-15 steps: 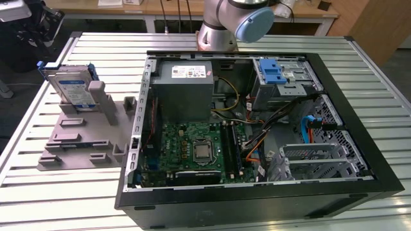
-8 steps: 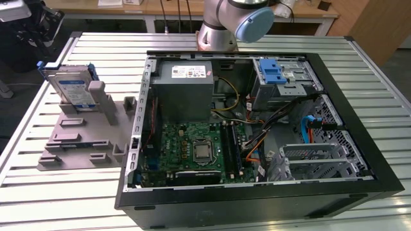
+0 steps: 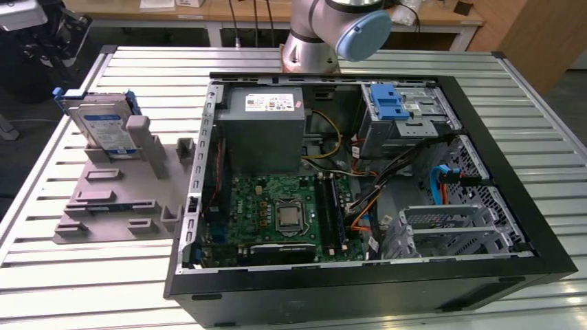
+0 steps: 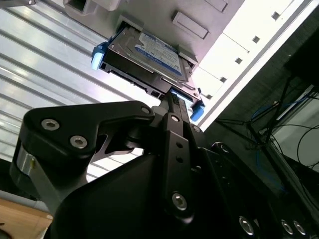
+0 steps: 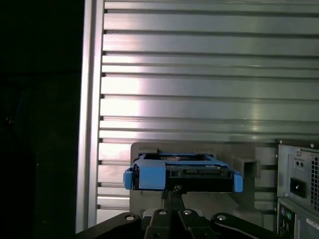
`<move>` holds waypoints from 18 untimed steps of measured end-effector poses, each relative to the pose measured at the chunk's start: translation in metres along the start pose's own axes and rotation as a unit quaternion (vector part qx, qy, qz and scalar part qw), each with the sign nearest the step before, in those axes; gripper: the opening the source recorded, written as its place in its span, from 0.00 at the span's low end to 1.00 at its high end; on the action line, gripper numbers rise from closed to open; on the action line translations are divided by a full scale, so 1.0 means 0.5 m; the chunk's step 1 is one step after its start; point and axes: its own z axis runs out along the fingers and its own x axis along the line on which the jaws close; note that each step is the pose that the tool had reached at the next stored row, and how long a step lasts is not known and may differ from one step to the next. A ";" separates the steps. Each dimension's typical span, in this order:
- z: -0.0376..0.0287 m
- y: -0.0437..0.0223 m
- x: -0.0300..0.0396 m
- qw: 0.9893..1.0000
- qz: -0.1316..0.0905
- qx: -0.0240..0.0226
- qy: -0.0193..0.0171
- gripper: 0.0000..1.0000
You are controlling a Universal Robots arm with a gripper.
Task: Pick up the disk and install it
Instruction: 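Pick up the disk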
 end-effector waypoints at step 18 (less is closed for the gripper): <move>0.008 0.000 0.000 0.990 -0.142 0.002 0.005 0.11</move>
